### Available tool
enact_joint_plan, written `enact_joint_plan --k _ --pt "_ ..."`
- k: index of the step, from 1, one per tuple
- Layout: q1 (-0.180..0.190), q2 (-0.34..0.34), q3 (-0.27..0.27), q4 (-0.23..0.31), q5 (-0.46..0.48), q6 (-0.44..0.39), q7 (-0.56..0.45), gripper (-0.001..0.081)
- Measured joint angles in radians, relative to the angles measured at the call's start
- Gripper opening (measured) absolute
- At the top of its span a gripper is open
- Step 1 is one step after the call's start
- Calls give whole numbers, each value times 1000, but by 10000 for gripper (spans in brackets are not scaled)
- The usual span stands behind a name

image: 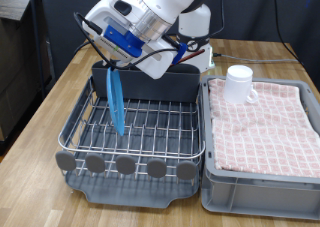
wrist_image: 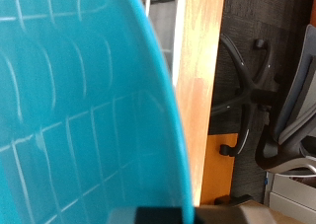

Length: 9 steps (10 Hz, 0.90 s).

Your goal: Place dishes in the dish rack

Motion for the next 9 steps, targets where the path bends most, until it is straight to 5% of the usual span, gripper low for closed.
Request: enact_joint_plan --k 7,8,9 --pt "0 32 -4 0 5 32 37 18" --pt "0 32 -4 0 5 33 38 140" --pt "0 32 -4 0 8 34 39 140"
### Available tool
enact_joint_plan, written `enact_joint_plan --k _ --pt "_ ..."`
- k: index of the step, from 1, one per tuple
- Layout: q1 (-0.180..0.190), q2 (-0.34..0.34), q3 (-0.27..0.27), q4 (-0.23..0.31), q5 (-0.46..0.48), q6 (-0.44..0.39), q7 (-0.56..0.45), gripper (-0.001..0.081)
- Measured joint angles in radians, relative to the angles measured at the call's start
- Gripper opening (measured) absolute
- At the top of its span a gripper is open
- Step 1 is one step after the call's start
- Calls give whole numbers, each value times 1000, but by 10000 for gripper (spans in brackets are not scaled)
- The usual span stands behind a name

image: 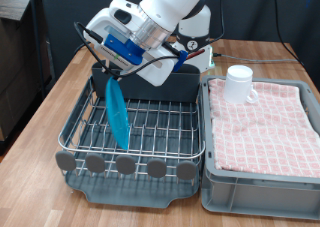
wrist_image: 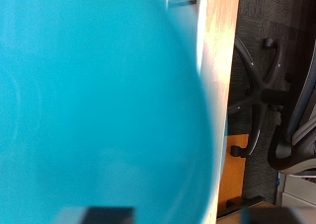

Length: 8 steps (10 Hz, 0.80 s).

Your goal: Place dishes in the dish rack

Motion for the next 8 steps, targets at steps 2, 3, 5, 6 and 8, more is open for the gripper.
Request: enact_joint_plan --k 2,3,5,6,8 --pt "-1 0 -1 0 35 24 -13 324" --pt "-4 0 -3 1 76 51 -40 486" --pt "-11 -2 -12 1 202 132 -128 646" --pt "-13 -6 -12 2 279 140 -185 774" --pt "-13 -21 -12 8 420 138 -280 796"
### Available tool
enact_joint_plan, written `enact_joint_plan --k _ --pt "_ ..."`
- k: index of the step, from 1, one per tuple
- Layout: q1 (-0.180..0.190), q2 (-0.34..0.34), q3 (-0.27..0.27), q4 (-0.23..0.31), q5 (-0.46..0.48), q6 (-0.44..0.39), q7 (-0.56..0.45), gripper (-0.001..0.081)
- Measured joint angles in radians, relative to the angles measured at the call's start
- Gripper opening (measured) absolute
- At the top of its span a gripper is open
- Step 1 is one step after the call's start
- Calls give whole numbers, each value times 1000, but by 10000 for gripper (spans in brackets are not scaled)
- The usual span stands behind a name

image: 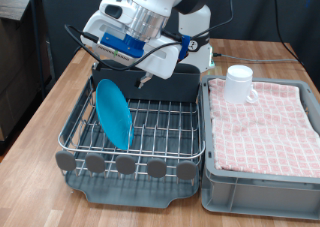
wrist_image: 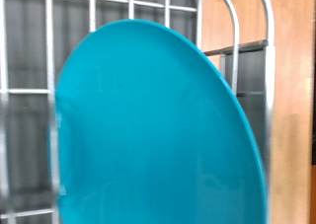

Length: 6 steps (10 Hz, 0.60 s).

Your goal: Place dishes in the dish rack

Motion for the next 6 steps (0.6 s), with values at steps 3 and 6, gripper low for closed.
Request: enact_joint_plan --k 3,6 --pt "0 -45 0 22 189 -85 -172 801" --pt "1 -108 1 59 202 -183 -224 803"
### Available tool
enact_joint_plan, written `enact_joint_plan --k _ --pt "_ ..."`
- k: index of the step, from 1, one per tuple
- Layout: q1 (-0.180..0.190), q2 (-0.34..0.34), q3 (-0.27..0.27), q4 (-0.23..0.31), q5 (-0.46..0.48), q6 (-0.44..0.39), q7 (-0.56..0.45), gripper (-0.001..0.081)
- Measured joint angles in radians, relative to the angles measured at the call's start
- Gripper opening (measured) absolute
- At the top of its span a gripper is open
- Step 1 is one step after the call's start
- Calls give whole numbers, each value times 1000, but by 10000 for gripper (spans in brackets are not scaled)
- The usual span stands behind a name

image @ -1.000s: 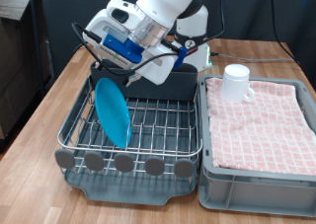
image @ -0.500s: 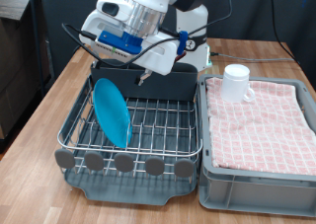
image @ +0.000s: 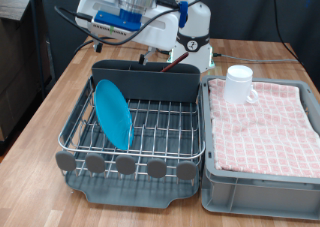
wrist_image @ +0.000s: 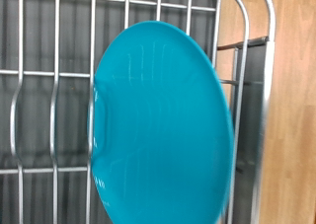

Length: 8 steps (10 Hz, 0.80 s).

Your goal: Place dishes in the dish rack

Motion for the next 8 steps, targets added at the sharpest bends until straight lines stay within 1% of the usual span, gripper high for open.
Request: enact_joint_plan --k 2,3,4,5,6,7,8 --pt "3 -40 6 42 0 -93 -35 803" --pt "4 -53 11 54 0 -128 -55 803" --pt "4 -49 11 53 0 -126 -50 803" --pt "5 -45 11 55 21 -144 -60 803" --pt "17 -41 12 70 115 -208 -109 803" --pt "36 -41 21 91 199 -278 -165 803" --pt "56 -44 37 101 237 -309 -174 803"
